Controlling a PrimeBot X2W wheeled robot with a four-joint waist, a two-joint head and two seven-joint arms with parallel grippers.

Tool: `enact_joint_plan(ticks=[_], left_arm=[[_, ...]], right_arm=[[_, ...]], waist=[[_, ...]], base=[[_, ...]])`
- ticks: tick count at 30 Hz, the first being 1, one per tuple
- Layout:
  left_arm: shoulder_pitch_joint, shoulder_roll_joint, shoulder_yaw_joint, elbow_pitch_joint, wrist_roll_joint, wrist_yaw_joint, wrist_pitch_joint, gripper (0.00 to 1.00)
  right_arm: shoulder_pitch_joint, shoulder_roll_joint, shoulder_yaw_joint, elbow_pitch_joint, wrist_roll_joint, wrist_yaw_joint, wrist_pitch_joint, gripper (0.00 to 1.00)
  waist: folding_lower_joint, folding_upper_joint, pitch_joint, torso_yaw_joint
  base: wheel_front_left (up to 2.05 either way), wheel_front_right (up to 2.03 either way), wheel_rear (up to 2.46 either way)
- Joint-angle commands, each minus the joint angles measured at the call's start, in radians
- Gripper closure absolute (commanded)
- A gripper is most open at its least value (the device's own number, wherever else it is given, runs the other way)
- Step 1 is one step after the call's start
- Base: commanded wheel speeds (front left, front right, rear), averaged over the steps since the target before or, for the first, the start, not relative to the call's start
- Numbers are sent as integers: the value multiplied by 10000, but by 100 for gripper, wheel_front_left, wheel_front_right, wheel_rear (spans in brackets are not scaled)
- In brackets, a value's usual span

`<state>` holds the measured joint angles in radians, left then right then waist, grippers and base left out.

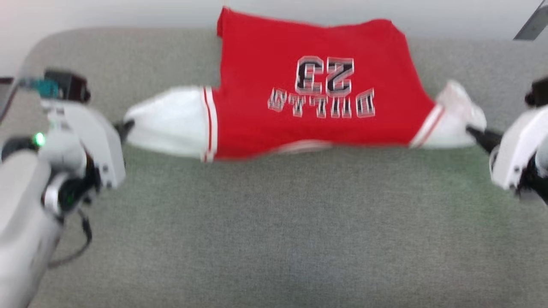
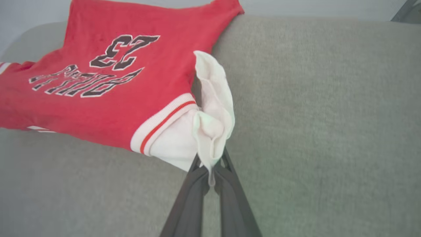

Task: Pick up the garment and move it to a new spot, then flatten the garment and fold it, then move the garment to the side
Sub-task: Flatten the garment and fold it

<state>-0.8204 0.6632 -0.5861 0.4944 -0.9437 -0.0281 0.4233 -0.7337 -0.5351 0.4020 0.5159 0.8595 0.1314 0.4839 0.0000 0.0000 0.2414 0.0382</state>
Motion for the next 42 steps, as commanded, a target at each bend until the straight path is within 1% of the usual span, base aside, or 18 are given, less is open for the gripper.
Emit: enact_joint_plan(ticks=[1,3,6,9,12,15,18,20,23,25,29,30,31,32,36,38,42], left_arm=[[311,143,50,-224,-71,156,43,100],[1319,690,228,-1507,-360,782,336,100],[2860,1442,583,-3448,-891,1866,673,100],[4439,2201,907,-5213,-1227,2918,766,100],[5812,2773,1196,-6679,-1537,3814,683,100],[7046,3167,1363,-7687,-1739,4511,561,100],[7977,3270,1392,-8371,-1916,4958,390,100],[8464,3184,1296,-8653,-2011,5084,285,100],[8781,2923,1223,-8743,-2088,5075,7,100],[8858,2760,1127,-8561,-1938,4967,-197,100],[8612,2383,889,-8088,-1648,4688,-539,100],[8540,2302,804,-7982,-1552,4619,-583,100],[8473,2209,741,-7888,-1489,4577,-633,100],[8415,2114,698,-7805,-1466,4513,-679,100],[8333,1831,609,-7578,-1380,4410,-895,100],[8313,1747,546,-7550,-1350,4333,-962,100],[8265,1667,508,-7535,-1282,4283,-1050,100]], right_arm=[[257,-66,-46,-95,54,-15,111,100],[904,-318,-189,-586,300,-15,708,100],[1957,-683,-462,-1408,514,-15,1628,100],[3099,-923,-884,-2262,653,-15,2386,100],[4218,-1007,-1495,-3109,647,-15,3004,100],[5295,-901,-2129,-3824,366,-15,3459,100],[6165,-638,-2740,-4387,-2,-15,3789,100],[6577,-379,-3111,-4604,-407,-15,3903,100],[6938,11,-3486,-4724,-1177,-15,3886,100],[6981,337,-3605,-4704,-1628,-15,3750,100],[6854,824,-3503,-4421,-2326,-15,3515,100],[6797,900,-3422,-4363,-2422,-15,3479,91],[6746,970,-3372,-4305,-2499,-15,3439,55],[6712,1017,-3336,-4261,-2567,-15,3403,0],[6626,978,-3315,-4405,-2619,-15,3597,0],[6620,862,-3392,-4802,-2572,-15,3718,0],[6511,799,-3868,-5833,-2438,-15,3908,0]], waist=[[0,0,-498,-108],[0,0,-628,-122],[0,0,-708,-130],[0,0,-747,-119],[0,0,-740,-113],[0,0,-744,-105],[0,0,-729,-93],[0,0,-713,-82],[0,0,-715,-30],[0,0,-704,-16],[0,0,-671,26],[0,0,-663,34],[0,0,-650,37],[0,0,-646,41],[0,0,-633,21],[0,0,-622,17],[0,0,-552,28]], base=[[0,0,0],[0,0,0],[0,0,0],[0,0,0],[0,0,0],[0,0,0],[0,0,0],[0,0,0],[0,0,0],[0,0,0],[0,0,0],[0,0,0],[0,0,0],[0,0,0],[0,0,0],[0,0,0],[0,0,0]])
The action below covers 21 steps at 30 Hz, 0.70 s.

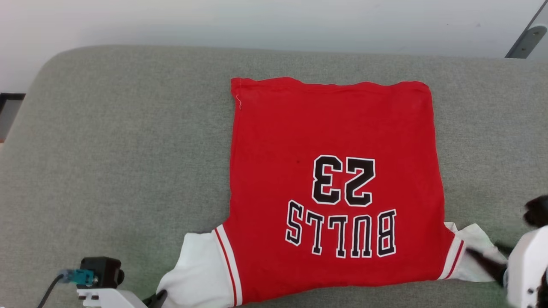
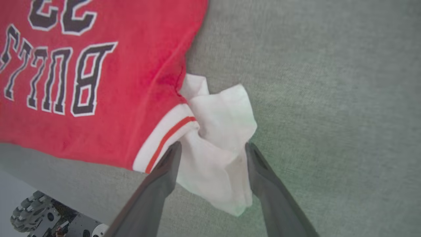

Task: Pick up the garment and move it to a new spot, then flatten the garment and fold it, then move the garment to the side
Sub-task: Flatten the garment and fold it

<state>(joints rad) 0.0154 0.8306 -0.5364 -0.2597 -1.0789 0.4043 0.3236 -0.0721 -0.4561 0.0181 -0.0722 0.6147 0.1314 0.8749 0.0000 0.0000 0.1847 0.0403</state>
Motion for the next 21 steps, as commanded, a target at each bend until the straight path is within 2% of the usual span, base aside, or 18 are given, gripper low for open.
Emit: enact_joint_plan(ticks=[1,7,10,16,21], left_arm=[[-121,-19,1,11,96,-53,-64,100],[-441,-175,-66,-24,243,-173,-109,100],[-670,-257,-130,-33,343,-268,-112,100],[-1275,-473,-261,15,549,-527,-104,100],[-1874,-749,-427,166,705,-864,-63,100]], right_arm=[[-186,32,-185,-237,10,-15,12,0],[-1205,271,-820,-1375,-624,-15,-398,0],[-2142,520,-882,-1146,-1132,-15,-1000,0],[-4475,745,-648,905,-1891,-15,-2291,0],[-6332,781,-540,3232,-2406,-15,-2554,0]], waist=[[0,0,44,12],[0,0,409,136],[0,0,657,248],[0,0,1314,638],[0,0,1880,1118]], base=[[0,0,0],[0,0,0],[0,0,0],[0,0,0],[0,0,0]])
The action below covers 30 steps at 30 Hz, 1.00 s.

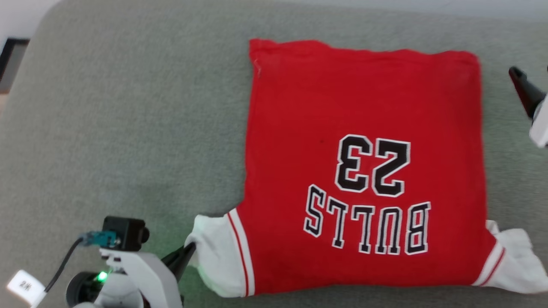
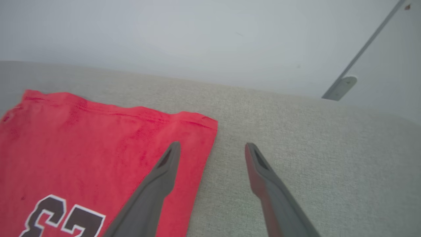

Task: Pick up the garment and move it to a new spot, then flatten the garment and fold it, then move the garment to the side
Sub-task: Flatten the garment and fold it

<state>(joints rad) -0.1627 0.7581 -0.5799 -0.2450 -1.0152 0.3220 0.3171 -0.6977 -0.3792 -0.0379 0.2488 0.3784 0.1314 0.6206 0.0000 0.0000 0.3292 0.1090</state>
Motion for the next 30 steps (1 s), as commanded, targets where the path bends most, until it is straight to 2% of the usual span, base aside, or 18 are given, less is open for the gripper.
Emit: enact_joint_plan(ticks=[1,6,10,16,20,21,22,30], left_arm=[[-204,-97,-34,63,74,-102,0,100],[-665,-429,-215,339,173,-433,-33,100],[-935,-685,-324,591,198,-626,-81,100],[-1227,-983,-481,961,220,-906,-129,100],[-1275,-1086,-528,1122,216,-980,-171,100],[-1292,-1108,-531,1167,205,-998,-186,100],[-1296,-1122,-526,1205,187,-998,-185,100],[-1054,-971,-384,1341,119,-894,-332,100]], right_arm=[[-403,31,39,505,-113,-15,57,0],[-1882,55,15,2729,-628,-15,491,0],[-2780,96,-389,4307,-1054,-15,1033,0],[-3434,141,-1330,6247,-1776,-15,2108,0],[-3539,313,-1657,6920,-2111,-13,2577,0],[-3532,356,-1666,7065,-2284,-13,2713,72],[-3514,376,-1612,7222,-2431,-13,2935,100],[-3652,342,-1224,7020,-2832,-13,3056,100]], waist=[[0,0,538,521],[0,0,936,960],[0,0,1164,1273],[0,0,1309,1653],[0,0,1309,1733],[0,0,1301,1744],[0,0,1283,1745],[0,0,967,1420]], base=[[0,0,0],[0,0,0],[0,0,0],[0,0,0],[0,0,0],[0,0,0],[0,0,0],[0,0,0]])
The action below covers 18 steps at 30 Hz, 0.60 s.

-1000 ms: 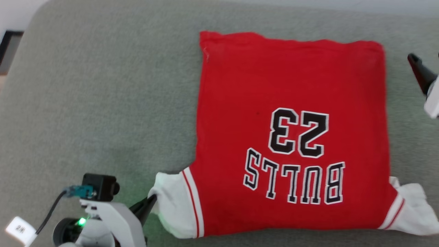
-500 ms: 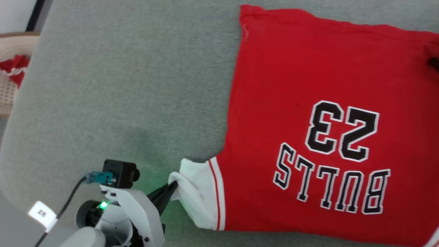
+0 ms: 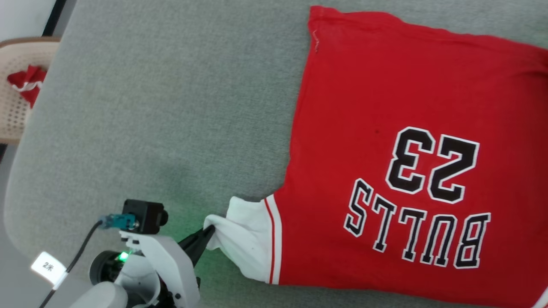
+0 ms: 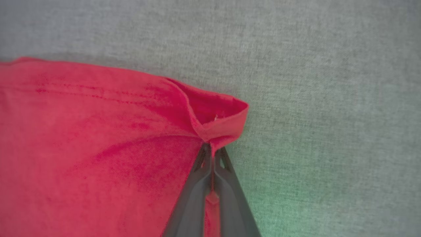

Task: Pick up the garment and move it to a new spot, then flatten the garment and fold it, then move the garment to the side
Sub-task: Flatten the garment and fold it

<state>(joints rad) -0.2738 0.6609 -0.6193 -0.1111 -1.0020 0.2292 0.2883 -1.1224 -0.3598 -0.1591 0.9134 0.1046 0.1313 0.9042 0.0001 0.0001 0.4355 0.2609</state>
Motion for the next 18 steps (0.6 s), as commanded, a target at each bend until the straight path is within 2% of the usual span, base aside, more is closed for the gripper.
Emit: enact_joint_plan(ticks=[1,5,9,14,18], left_arm=[[99,42,39,-2,-28,64,-72,100],[213,223,111,-71,-26,173,-42,100],[368,416,188,-168,-24,293,-12,100],[572,660,289,-313,-69,476,49,100],[716,870,369,-434,-84,617,77,100]], right_arm=[[603,156,153,304,-9,-12,283,100],[803,116,881,-289,510,-12,539,100],[1398,-58,1593,-1391,1294,-13,690,100],[2807,-537,2168,-3313,2487,-13,941,100],[4391,-852,2099,-5062,3252,-13,1156,100]], waist=[[-1,-1,-164,-193],[-1,-1,-448,-572],[-1,-1,-792,-988],[-1,-1,-1188,-1467],[-1,-1,-1450,-1827]], base=[[0,0,0],[0,0,0],[0,0,0],[0,0,0],[0,0,0]])
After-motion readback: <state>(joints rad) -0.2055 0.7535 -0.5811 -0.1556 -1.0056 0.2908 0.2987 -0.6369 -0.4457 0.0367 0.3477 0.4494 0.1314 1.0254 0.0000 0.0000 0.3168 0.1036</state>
